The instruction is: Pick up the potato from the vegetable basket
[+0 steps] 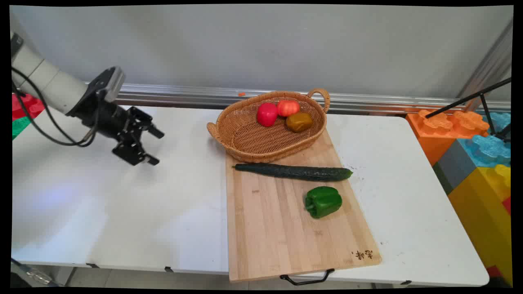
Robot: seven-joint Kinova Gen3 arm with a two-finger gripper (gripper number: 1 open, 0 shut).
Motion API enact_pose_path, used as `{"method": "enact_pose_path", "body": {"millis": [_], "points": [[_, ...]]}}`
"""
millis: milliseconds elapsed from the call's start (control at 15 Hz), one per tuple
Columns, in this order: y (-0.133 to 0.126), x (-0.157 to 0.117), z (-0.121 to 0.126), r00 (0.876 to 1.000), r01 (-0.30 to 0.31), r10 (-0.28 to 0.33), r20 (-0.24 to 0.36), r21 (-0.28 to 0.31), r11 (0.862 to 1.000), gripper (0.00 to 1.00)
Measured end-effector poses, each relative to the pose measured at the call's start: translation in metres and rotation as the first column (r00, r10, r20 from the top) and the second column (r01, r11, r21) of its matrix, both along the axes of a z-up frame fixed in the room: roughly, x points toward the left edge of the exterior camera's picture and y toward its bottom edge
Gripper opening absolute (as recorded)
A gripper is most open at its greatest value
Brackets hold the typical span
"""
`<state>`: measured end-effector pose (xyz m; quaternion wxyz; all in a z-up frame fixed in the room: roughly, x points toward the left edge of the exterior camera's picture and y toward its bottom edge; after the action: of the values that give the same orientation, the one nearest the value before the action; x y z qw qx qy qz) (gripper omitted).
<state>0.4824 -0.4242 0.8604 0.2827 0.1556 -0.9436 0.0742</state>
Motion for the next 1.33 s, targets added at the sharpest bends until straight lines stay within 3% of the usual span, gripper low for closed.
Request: {"method": "enact_pose_path", "body": {"millis": [267,667,1067,1333], "points": [[-0.002,-0.052,0.031,0.994,-0.097,0.096,-0.043,-0.027,0.995,1.00],[-0.029,-0.159,0.075,0.974,-0.204,0.193,-0.123,-0.088,0.975,1.00],[-0.070,-0.235,0.089,0.961,-0.261,0.243,-0.133,-0.142,0.955,1.00],[-0.110,-0.291,0.084,0.955,-0.294,0.280,-0.102,-0.178,0.939,1.00]]}}
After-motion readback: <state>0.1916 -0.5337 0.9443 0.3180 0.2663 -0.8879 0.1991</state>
